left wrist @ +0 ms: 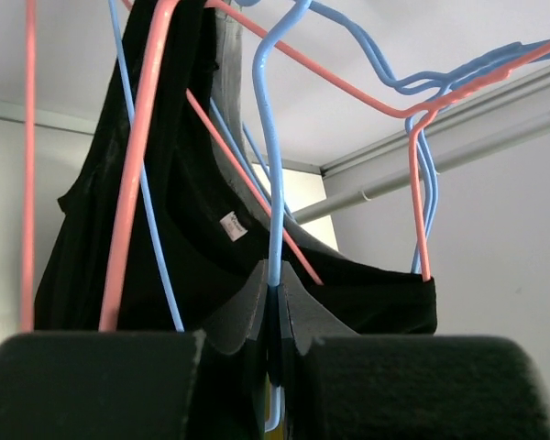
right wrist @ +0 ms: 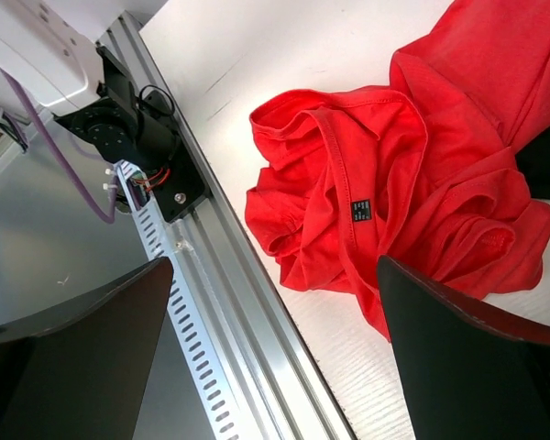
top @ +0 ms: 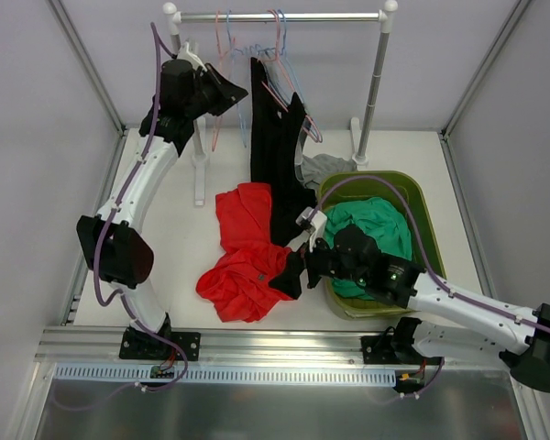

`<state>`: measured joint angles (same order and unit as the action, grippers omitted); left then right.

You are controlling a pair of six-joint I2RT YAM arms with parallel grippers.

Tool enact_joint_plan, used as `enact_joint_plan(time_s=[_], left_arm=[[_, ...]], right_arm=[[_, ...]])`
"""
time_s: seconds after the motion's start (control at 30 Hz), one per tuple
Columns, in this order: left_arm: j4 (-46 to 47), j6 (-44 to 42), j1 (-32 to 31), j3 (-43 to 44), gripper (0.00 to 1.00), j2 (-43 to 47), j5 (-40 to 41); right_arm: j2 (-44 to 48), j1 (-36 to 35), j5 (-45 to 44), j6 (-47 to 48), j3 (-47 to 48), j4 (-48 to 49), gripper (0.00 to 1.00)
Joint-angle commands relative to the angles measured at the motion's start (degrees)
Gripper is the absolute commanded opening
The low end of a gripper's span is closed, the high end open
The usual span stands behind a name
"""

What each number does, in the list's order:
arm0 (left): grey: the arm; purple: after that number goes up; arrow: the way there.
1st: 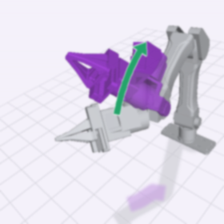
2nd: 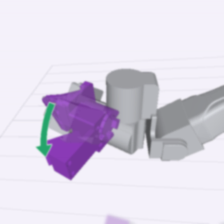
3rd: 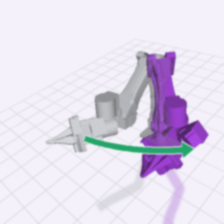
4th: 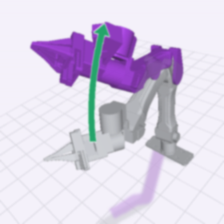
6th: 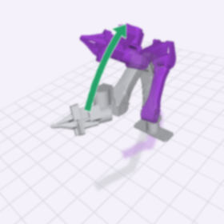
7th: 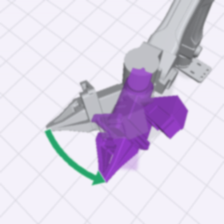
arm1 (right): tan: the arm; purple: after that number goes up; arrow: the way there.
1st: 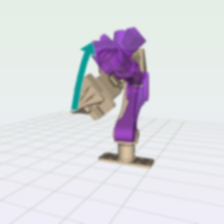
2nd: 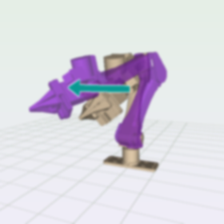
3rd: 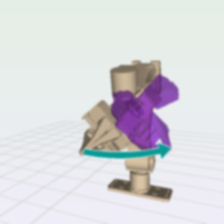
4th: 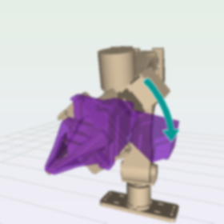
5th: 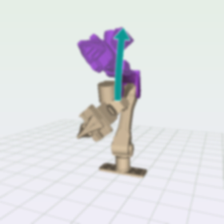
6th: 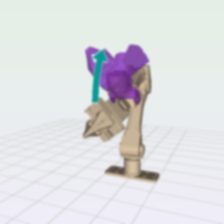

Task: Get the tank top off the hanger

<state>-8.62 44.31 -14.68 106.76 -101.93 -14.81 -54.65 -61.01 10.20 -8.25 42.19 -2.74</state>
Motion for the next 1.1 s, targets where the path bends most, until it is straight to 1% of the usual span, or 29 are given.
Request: enact_joint_plan(time_s=[0.0, 0.03, 0.07, 0.13, 0.17, 0.23, 0.27, 0.3, 0.37, 0.47, 0.53, 0.57, 0.6, 0.73, 0.77, 0.83, 0.87, 0.9, 0.97, 1.0, 1.03, 1.07], left_arm=[[0.6, -0.5, -0.2, -2.9, 0.01, 4.8, -0.8], [0.6, -0.9, -0.2, -3.8, 0.06, 5.5, -1.1], [0.8, -1.0, -0.2, -4.4, 0.19, 6.3, -1.5], [0.7, -1.9, -0.1, -5.9, 0.43, 8.7, -2.6], [0.6, -2.2, -0.1, -6.6, 0.61, 9.8, -2.7], [0.6, -3.5, -0.1, -8.9, 0.74, 13.1, -2.8], [0.7, -4.0, -0.2, -9.7, 0.85, 15.5, -2.9], [0.8, -4.4, -0.2, -10.6, 0.98, 16.7, -3.3], [0.7, -4.7, -0.2, -13.3, 0.99, 19.0, -4.4], [0.7, -4.9, -0.2, -18.2, 0.99, 24.9, -4.8], [0.7, -5.6, -0.1, -22.4, 0.99, 29.9, -4.8], [0.7, -6.0, -0.2, -23.9, 0.99, 33.9, -4.8], [0.7, -6.0, -0.2, -27.2, 0.99, 36.1, -4.8], [0.7, -6.2, -0.2, -35.0, 0.99, 46.9, -4.2], [0.7, -6.0, -0.2, -36.7, 0.99, 51.7, -3.4], [0.6, -6.8, -0.2, -41.0, 0.99, 56.4, -1.6], [0.4, -8.3, -0.1, -42.2, 0.99, 60.8, -1.2], [0.0, -9.0, -0.2, -44.8, 0.99, 63.1, -0.2], [-2.0, -9.9, -0.2, -46.8, 0.99, 68.2, 0.2], [-2.8, -10.4, -0.2, -47.9, 0.99, 69.5, -0.2], [-4.1, -10.9, -0.1, -47.9, 0.99, 70.5, -1.3], [-6.9, -12.3, -0.2, -47.9, 0.99, 71.9, -1.9]], right_arm=[[-3.5, -0.3, -1.7, 3.2, 4.4, 0.1, 1.0], [-5.0, -0.5, -1.7, 5.1, 5.2, -0.3, 1.0], [-6.5, -0.5, -1.3, 6.1, 7.4, -1.6, 1.0], [-10.7, -0.8, -1.0, 7.8, 9.3, -2.9, 0.99], [-11.8, -1.0, -1.5, 9.8, 10.5, -3.2, 1.0], [-14.2, -1.2, -2.6, 10.5, 11.6, -3.2, 0.99], [-14.9, -1.2, -3.2, 11.8, 12.6, -3.3, 1.0], [-15.7, -1.1, -3.3, 12.4, 13.3, -3.6, 0.99], [-18.0, -1.1, -3.0, 14.0, 14.8, -4.6, 1.0], [-20.9, -1.2, -1.1, 17.8, 17.6, -6.2, 0.99], [-22.4, -1.1, 0.5, 21.9, 19.8, -8.4, 0.99], [-23.9, -1.2, 2.3, 23.4, 20.5, -9.0, 1.0], [-24.7, -1.2, 2.4, 25.2, 21.1, -9.4, 0.99], [-28.8, -1.5, 0.3, 28.1, 23.0, -10.0, 0.99], [-30.8, -1.6, -0.6, 28.5, 23.5, -10.1, 1.0], [-33.1, -2.0, -1.8, 29.9, 25.6, -10.4, 1.0], [-35.6, -2.2, -2.0, 30.7, 26.4, -10.9, 0.99], [-36.8, -2.8, -2.5, 31.5, 27.3, -12.3, 1.0], [-39.8, -3.4, -5.3, 34.2, 31.2, -14.8, 0.99], [-42.8, -4.1, -6.6, 34.8, 32.4, -17.1, 1.0], [-44.1, -4.3, -9.7, 35.8, 33.6, -17.9, 0.99], [-45.4, -4.6, -9.8, 36.3, 35.0, -18.3, 1.0]])
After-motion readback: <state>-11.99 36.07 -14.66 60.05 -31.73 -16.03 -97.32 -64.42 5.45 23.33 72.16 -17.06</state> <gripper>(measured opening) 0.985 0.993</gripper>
